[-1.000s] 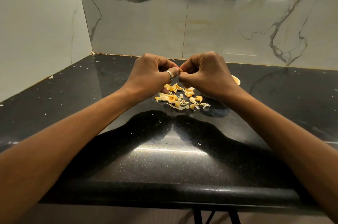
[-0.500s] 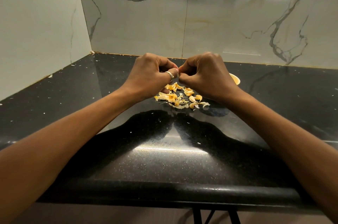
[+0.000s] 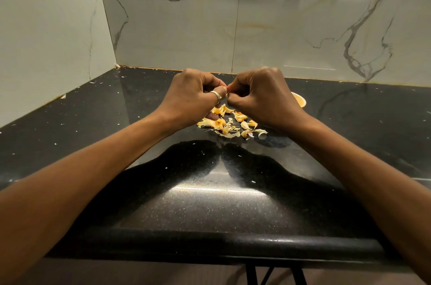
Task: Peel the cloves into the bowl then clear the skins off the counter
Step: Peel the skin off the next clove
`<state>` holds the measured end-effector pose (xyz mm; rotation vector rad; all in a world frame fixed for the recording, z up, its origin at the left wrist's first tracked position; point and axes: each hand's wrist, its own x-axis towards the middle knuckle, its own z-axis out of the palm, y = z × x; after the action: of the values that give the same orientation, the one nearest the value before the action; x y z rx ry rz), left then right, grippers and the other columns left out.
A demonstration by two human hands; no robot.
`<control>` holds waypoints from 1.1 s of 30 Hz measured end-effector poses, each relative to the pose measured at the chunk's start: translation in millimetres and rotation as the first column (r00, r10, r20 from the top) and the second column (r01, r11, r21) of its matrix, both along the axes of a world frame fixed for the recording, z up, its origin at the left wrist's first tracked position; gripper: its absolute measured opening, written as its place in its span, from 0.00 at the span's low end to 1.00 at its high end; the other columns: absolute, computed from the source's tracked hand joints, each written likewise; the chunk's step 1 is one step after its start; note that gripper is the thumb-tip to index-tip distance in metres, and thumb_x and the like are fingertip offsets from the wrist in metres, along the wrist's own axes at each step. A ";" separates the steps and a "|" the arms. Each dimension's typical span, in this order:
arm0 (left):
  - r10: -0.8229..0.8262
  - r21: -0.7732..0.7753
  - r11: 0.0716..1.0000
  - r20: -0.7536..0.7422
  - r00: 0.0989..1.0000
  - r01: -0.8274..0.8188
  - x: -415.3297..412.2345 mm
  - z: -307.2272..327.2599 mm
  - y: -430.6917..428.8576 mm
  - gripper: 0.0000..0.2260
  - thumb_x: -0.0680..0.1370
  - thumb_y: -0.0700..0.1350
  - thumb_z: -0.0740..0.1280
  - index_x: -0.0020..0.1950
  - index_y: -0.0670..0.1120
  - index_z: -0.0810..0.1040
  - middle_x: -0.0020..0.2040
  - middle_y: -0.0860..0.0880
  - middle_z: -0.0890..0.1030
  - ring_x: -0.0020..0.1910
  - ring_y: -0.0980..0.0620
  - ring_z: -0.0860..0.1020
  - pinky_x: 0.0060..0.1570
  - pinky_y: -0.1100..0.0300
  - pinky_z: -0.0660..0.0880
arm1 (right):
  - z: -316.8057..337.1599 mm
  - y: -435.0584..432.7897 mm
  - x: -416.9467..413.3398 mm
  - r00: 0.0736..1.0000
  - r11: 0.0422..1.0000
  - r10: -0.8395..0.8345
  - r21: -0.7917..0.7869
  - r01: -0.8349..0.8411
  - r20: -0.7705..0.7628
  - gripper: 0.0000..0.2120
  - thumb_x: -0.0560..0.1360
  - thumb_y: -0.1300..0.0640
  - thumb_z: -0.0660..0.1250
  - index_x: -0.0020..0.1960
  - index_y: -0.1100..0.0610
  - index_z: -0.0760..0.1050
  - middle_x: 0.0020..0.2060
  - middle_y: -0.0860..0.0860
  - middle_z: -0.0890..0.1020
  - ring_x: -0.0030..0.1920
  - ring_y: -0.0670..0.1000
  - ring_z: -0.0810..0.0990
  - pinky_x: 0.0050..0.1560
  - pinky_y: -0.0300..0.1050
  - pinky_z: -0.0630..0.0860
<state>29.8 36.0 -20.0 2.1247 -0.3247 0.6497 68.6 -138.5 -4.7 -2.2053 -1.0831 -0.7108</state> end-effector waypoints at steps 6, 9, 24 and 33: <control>-0.004 0.006 1.000 -0.004 1.000 0.004 -1.5 0.6 -0.5 0.04 0.79 0.41 0.70 0.49 0.42 0.84 0.38 0.46 0.82 0.34 0.51 0.84 0.33 0.54 0.83 | 0.4 0.1 -1.4 1.000 1.000 0.008 -0.018 -0.008 0.004 0.03 0.74 0.60 0.73 0.46 0.58 0.85 0.34 0.51 0.84 0.32 0.42 0.80 0.34 0.40 0.80; -0.002 -0.006 1.000 -0.009 1.000 0.002 -2.1 1.3 -1.1 0.04 0.79 0.40 0.70 0.47 0.42 0.83 0.37 0.46 0.81 0.33 0.52 0.83 0.33 0.55 0.83 | 0.4 0.7 -2.6 1.000 1.000 0.014 -0.022 -0.014 0.005 0.03 0.74 0.60 0.73 0.46 0.59 0.85 0.34 0.51 0.85 0.32 0.42 0.81 0.34 0.36 0.79; -0.006 -0.146 0.989 -0.114 0.993 -0.011 -1.5 7.2 1.6 0.06 0.79 0.40 0.68 0.44 0.41 0.83 0.40 0.41 0.81 0.35 0.51 0.81 0.35 0.55 0.82 | 1.2 0.4 -4.3 0.994 0.996 0.085 0.046 -0.083 -0.062 0.03 0.73 0.62 0.74 0.46 0.60 0.85 0.35 0.50 0.85 0.34 0.42 0.83 0.36 0.33 0.79; 0.075 -0.188 0.976 -0.175 0.982 -0.108 2.4 7.8 7.6 0.08 0.78 0.40 0.69 0.40 0.42 0.83 0.39 0.40 0.81 0.34 0.50 0.81 0.36 0.55 0.82 | 2.3 -4.1 2.4 0.977 0.988 0.127 0.109 -0.109 -0.172 0.02 0.74 0.62 0.74 0.46 0.58 0.84 0.36 0.50 0.85 0.36 0.46 0.85 0.41 0.47 0.84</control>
<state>32.2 43.6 -12.2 1.9961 -0.0665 0.5290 71.0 -142.6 -2.4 -2.0579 -1.0545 -0.4937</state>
